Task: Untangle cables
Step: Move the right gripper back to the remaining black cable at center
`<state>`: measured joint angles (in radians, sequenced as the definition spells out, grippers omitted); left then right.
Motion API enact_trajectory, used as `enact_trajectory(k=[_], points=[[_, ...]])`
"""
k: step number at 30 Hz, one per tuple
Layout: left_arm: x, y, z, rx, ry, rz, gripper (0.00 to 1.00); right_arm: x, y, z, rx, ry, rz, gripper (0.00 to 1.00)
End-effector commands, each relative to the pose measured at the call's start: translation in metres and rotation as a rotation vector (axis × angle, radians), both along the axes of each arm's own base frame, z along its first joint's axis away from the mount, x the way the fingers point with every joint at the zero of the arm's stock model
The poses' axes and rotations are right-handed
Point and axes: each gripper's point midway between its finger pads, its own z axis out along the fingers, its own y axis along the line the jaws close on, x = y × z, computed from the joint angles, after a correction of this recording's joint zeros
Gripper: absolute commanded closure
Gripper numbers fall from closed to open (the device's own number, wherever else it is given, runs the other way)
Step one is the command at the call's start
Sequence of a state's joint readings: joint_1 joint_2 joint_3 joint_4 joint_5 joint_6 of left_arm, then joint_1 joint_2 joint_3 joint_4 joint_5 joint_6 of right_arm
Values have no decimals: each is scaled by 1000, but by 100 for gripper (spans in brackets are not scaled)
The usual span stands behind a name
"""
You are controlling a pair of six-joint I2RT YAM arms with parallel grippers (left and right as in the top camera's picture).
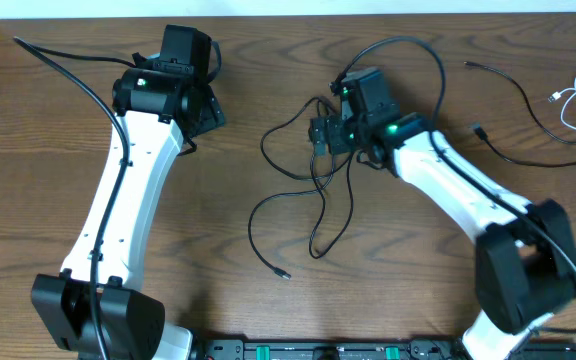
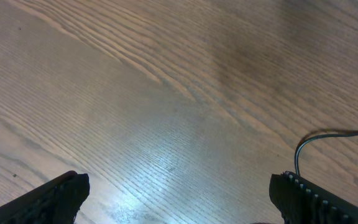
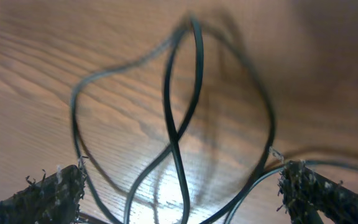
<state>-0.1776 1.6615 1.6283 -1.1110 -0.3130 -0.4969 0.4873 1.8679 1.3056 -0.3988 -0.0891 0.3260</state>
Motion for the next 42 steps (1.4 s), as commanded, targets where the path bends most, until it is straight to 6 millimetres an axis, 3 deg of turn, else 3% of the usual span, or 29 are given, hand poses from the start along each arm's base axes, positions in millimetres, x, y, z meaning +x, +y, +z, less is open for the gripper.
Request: enact_trajectory(k=[1, 3, 4, 7, 10, 12, 13, 17, 23, 26, 30, 34, 38, 42], points=[[-1, 4, 1, 15, 1, 3, 2, -15, 12, -43, 7, 123, -66, 5], [-1, 4, 1, 15, 1, 3, 2, -27, 25, -58, 18, 172, -24, 9], [-1, 4, 1, 15, 1, 3, 2, -36, 30, -64, 14, 204, -4, 16], [-1, 4, 1, 15, 1, 3, 2, -49, 42, -67, 0, 217, 34, 26], [-1, 4, 1, 15, 1, 3, 2, -52, 37, -69, -24, 231, 25, 31], [-1, 4, 1, 15, 1, 3, 2, -55, 33, -71, -41, 242, 19, 42], [-1, 4, 1, 15, 1, 3, 2, -55, 28, -73, -68, 243, 7, 43], [-1, 4, 1, 15, 1, 3, 2, -49, 3, -71, -200, 216, -58, 26], [-1, 4, 1, 15, 1, 3, 2, -31, 13, -53, -251, 104, 104, 1], [-1, 4, 1, 15, 1, 3, 2, -28, -2, -42, -346, 102, 91, 1], [-1, 4, 1, 15, 1, 3, 2, -52, -38, -50, -446, 226, -91, 1], [-1, 4, 1, 15, 1, 3, 2, -63, -37, -64, -428, 279, -91, 1], [-1, 4, 1, 15, 1, 3, 2, -76, -38, -105, -453, 382, -73, 1], [-1, 4, 1, 15, 1, 3, 2, -77, -39, -108, -459, 390, -71, 1]])
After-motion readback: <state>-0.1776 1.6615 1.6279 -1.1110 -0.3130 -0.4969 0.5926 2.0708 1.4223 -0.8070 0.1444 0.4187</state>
